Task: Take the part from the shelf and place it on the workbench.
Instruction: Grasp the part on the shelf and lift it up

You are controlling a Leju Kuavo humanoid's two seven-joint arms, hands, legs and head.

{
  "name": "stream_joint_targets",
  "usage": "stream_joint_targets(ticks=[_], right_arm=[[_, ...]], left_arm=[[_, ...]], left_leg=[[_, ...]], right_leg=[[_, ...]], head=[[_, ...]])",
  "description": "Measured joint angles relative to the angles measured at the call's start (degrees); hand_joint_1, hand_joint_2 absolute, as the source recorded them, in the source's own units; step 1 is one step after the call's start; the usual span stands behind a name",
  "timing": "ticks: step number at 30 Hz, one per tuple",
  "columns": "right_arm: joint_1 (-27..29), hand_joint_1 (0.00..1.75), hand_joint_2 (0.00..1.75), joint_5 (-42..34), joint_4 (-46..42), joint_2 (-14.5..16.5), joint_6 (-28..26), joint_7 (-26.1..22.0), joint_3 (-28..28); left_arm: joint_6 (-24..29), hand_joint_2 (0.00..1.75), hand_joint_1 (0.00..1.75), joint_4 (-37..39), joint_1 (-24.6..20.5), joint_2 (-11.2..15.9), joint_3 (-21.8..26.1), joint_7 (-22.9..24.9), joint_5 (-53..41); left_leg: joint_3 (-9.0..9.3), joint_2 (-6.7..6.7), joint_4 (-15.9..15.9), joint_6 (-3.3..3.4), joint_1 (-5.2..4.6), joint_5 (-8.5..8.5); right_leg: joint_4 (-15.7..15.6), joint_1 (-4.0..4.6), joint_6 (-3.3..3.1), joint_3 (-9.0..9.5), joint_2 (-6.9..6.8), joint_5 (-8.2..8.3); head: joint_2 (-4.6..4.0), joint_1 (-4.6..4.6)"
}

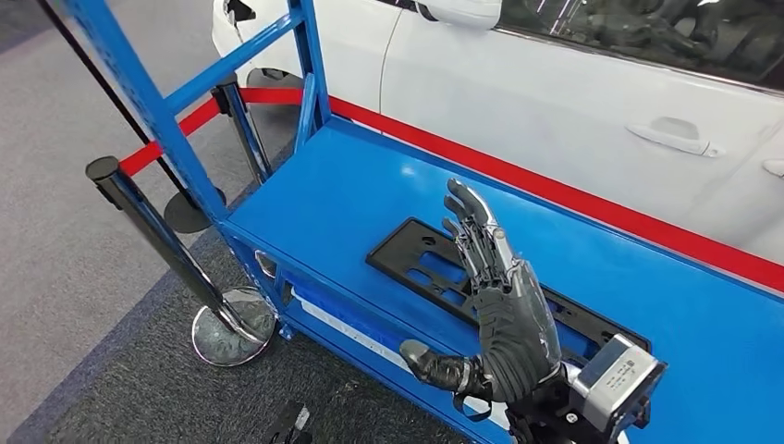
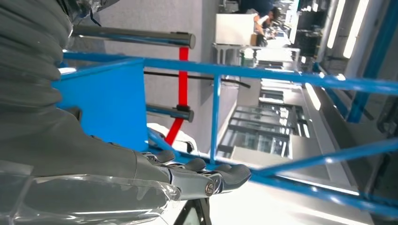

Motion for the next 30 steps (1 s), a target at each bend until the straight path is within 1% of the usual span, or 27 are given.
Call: stream_joint_targets(ticks=[1, 2, 3, 4, 6, 7, 8, 9, 12, 13, 14, 15, 16, 17, 18, 19, 20, 21, 22, 23, 24, 25, 26, 27, 28, 29, 30], right_arm=[[0.0, 0.0, 1.75, 0.1, 0.0, 0.0, 0.0, 0.0, 0.0], [0.1, 0.0, 1.75, 0.2, 0.1, 0.0, -0.1, 0.1, 0.0], [0.1, 0.0, 1.75, 0.3, 0.1, 0.0, -0.1, 0.1, 0.0], [0.1, 0.0, 1.75, 0.3, 0.2, 0.0, -0.2, 0.1, 0.0], [0.2, 0.0, 1.75, 0.4, 0.3, -0.1, -0.2, 0.2, 0.0], [0.2, 0.0, 1.75, 0.4, 0.3, -0.1, -0.2, 0.2, 0.0], [0.3, 0.0, 1.75, 0.4, 0.4, -0.1, -0.2, 0.2, 0.0], [0.3, 0.0, 1.75, 0.4, 0.4, -0.2, -0.2, 0.3, 0.0], [0.2, 0.0, 1.75, 0.4, 0.5, -0.2, -0.2, 0.3, 0.0], [0.2, 0.0, 1.75, 0.4, 0.4, -0.2, -0.2, 0.3, 0.0], [0.1, 0.0, 1.75, 0.4, 0.4, -0.2, -0.2, 0.3, 0.0], [0.1, 0.0, 1.75, 0.5, 0.4, -0.2, -0.2, 0.4, 0.0], [0.1, 0.0, 1.75, 0.5, 0.4, -0.2, -0.2, 0.5, 0.1], [0.1, 0.0, 1.75, 0.5, 0.4, -0.2, -0.2, 0.5, 0.1], [0.1, 0.0, 1.75, 0.5, 0.4, -0.2, -0.2, 0.6, 0.1], [0.1, 0.0, 1.75, 0.5, 0.5, -0.2, -0.2, 0.6, 0.1], [0.1, 0.0, 1.75, 0.5, 0.5, -0.2, -0.2, 0.7, 0.1], [0.1, 0.0, 1.75, 0.5, 0.5, -0.2, -0.2, 0.7, 0.1], [0.2, 0.0, 1.75, 0.5, 0.5, -0.2, -0.2, 0.7, 0.1], [0.2, 0.0, 1.75, 0.5, 0.5, -0.2, -0.2, 0.7, 0.1], [0.2, 0.0, 1.75, 0.5, 0.5, -0.2, -0.2, 0.7, 0.1], [0.3, 0.0, 1.75, 0.5, 0.6, -0.2, -0.2, 0.7, 0.1], [0.3, 0.0, 1.75, 0.5, 0.6, -0.2, -0.1, 0.7, 0.2], [0.3, 0.0, 1.75, 0.5, 0.7, -0.2, -0.1, 0.7, 0.3], [0.2, 0.0, 1.75, 0.5, 0.7, -0.2, 0.0, 0.7, 0.3], [0.2, 0.0, 1.75, 0.4, 0.7, -0.2, 0.1, 0.7, 0.4], [0.2, 0.0, 1.75, 0.3, 0.7, -0.2, 0.2, 0.7, 0.4]], left_arm=[[0.0, 0.0, 0.0, 0.0, 0.0, 0.0, 0.0, 0.0, 0.0], [0.0, 0.0, 0.0, 0.0, 0.0, 0.0, 0.0, 0.0, 0.0], [-0.1, 0.0, 0.0, 0.0, -0.1, 0.0, -0.1, 0.0, 0.0], [-0.1, 0.0, 0.0, 0.0, -0.1, 0.0, -0.1, -0.1, 0.0], [-0.2, 0.0, 0.0, 0.0, -0.2, 0.1, -0.1, -0.1, 0.0], [-0.2, 0.0, 0.0, 0.0, -0.2, 0.1, -0.1, -0.1, 0.0], [-0.2, 0.0, 0.0, 0.0, -0.2, 0.1, -0.1, -0.1, 0.0], [-0.2, 0.0, 0.0, 0.0, -0.2, 0.1, -0.1, -0.1, 0.0], [-0.2, 0.0, 0.0, 0.0, -0.2, 0.1, -0.1, -0.1, 0.0], [-0.3, 0.0, 0.0, 0.0, -0.2, 0.1, -0.1, -0.1, 0.0], [-0.3, 0.0, 0.0, 0.0, -0.2, 0.1, -0.1, -0.1, 0.0], [-0.4, 0.0, 0.0, 0.0, -0.2, 0.1, -0.1, -0.1, 0.0], [-0.5, 0.0, 0.0, 0.0, -0.2, 0.2, -0.1, -0.1, 0.0], [-0.6, 0.0, 0.0, 0.0, -0.1, 0.2, -0.2, -0.1, 0.0], [-0.6, 0.0, 0.0, 0.0, -0.1, 0.2, -0.2, -0.1, 0.0], [-0.6, 0.0, 0.0, 0.0, -0.1, 0.2, -0.2, -0.1, 0.0], [-0.6, 0.0, 0.0, 0.0, -0.1, 0.2, -0.2, -0.1, 0.0], [-0.7, 0.0, 0.0, 0.0, -0.1, 0.2, -0.2, -0.1, 0.0], [-0.7, 0.0, 0.0, 0.0, -0.2, 0.2, -0.2, 0.0, 0.0], [-0.6, 0.0, 0.0, 0.0, -0.2, 0.2, -0.2, 0.0, 0.0], [-0.6, 0.0, 0.0, 0.0, -0.2, 0.2, -0.2, 0.0, 0.0], [-0.5, 0.0, 0.0, 0.0, -0.2, 0.2, -0.3, 0.0, 0.0], [-0.4, 0.0, 0.0, 0.0, -0.2, 0.2, -0.3, 0.1, 0.0], [-0.3, 0.0, 0.0, 0.0, -0.3, 0.2, -0.4, 0.1, 0.0], [-0.2, 0.0, 0.0, 0.0, -0.4, 0.2, -0.4, 0.2, 0.0], [-0.1, 0.0, 0.0, 0.0, -0.6, 0.2, -0.4, 0.3, -0.1], [-0.1, 0.0, 0.0, 0.0, -0.7, 0.2, -0.5, 0.4, -0.1]], left_leg=[[0.02, 0.02, -0.1, 0.57, 0.02, 0.84], [-0.04, 0.07, -0.2, 1.06, 0.0, 1.21], [-0.18, 0.14, -0.5, 1.58, -0.02, 1.62], [-0.4, 0.22, -0.7, 2.04, -0.08, 1.98], [-1.12, 0.31, -0.7, 2.66, -0.48, 2.55], [-1.6, 0.34, -0.6, 2.83, -0.69, 2.87], [-2.14, 0.36, -0.6, 2.92, -0.91, 3.23], [-2.71, 0.34, -0.5, 2.95, -1.09, 3.62], [-4.1, 0.23, -0.2, 2.67, -1.4, 4.78], [-4.27, 0.21, -0.1, 2.45, -1.45, 5.12], [-4.32, 0.2, -0.1, 2.16, -1.43, 5.49], [-4.3, 0.18, -0.2, 1.82, -1.42, 5.88], [-4.35, 0.15, -0.3, 1.47, -1.37, 6.2], [-4.65, 0.15, 0.0, 1.09, -1.29, 5.71], [-5.2, 0.15, 1.1, 0.66, -1.23, 4.03], [-5.93, 0.15, 3.1, 0.25, -1.13, 1.54], [-6.77, 0.18, 6.2, -0.16, -0.97, -1.69], [-7.46, 0.19, 9.8, -0.53, -0.83, -4.41], [-7.78, 0.2, 12.9, -0.81, -0.71, -5.82], [-7.56, 0.21, 15.1, -1.02, -0.62, -5.95], [-6.55, 0.22, 15.4, -1.12, -0.56, -4.78], [-4.68, 0.22, 13.9, -1.13, -0.52, -3.09], [-1.87, 0.23, 10.7, -1.04, -0.49, -1.81], [1.36, 0.22, 6.5, -0.83, -0.57, -1.61], [4.15, 0.19, 2.6, -0.45, -0.71, -2.2], [6.0, 0.18, -0.3, 0.01, -0.89, -3.08], [6.76, 0.16, -1.9, 0.5, -1.1, -3.75]], right_leg=[[0.1, -0.06, 0.39, -0.04, -0.01, -0.16], [0.6, -0.14, 0.62, -0.2, -0.07, -0.82], [2.0, -0.19, 0.73, -0.7, -0.15, -2.27], [4.5, -0.24, 0.73, -1.58, -0.23, -4.44], [11.6, -0.04, 0.59, -3.86, -0.32, -9.21], [14.4, 0.07, 0.53, -4.51, -0.32, -10.53], [15.4, 0.17, 0.42, -4.27, -0.32, -10.82], [14.1, 0.26, 0.24, -2.96, -0.33, -10.15], [3.3, 0.69, -0.51, 4.63, -0.35, -7.06], [0.9, 0.9, -0.64, 6.13, -0.34, -6.51], [-0.3, 1.1, -0.71, 6.67, -0.33, -6.25], [-0.3, 1.25, -0.78, 6.43, -0.33, -5.74], [-0.6, 1.18, -1.05, 6.09, -0.37, -5.34], [-0.8, 1.07, -1.36, 5.7, -0.47, -4.79], [-1.0, 0.91, -1.74, 5.17, -0.59, -4.1], [-1.1, 0.74, -2.04, 4.5, -0.7, -3.38], [-1.2, 0.7, -2.22, 3.82, -0.77, -2.73], [-1.1, 0.68, -2.31, 3.06, -0.81, -2.12], [-1.1, 0.68, -2.28, 2.3, -0.83, -1.55], [-1.1, 0.68, -2.22, 1.49, -0.85, -0.98], [-1.0, 0.66, -2.12, 0.65, -0.86, -0.47], [-1.0, 0.64, -1.98, -0.09, -0.86, 0.0], [-0.9, 0.62, -1.8, -0.68, -0.87, 0.41], [-0.7, 0.67, -1.59, -1.12, -0.88, 0.76], [-0.6, 0.72, -1.3, -1.38, -0.92, 1.08], [-0.5, 0.74, -0.98, -1.5, -0.97, 1.38], [-0.6, 0.74, -0.64, -1.55, -1.02, 1.68]], head=[[0.0, 0.04], [0.0, 0.05], [0.0, 0.1], [0.0, 0.13], [0.0, 0.19], [0.0, 0.18], [0.0, 0.17], [0.0, 0.16], [0.0, 0.11], [0.0, 0.08], [0.0, 0.04], [0.0, 0.02], [0.0, 0.1], [0.0, 0.14], [0.0, 0.12], [0.0, 0.08], [0.0, -0.01], [0.0, -0.09], [0.0, -0.1], [0.0, -0.09], [0.0, -0.11], [0.0, -0.1], [0.0, -0.12], [0.0, -0.12], [0.0, -0.08], [0.0, -0.08], [0.0, -0.04]])
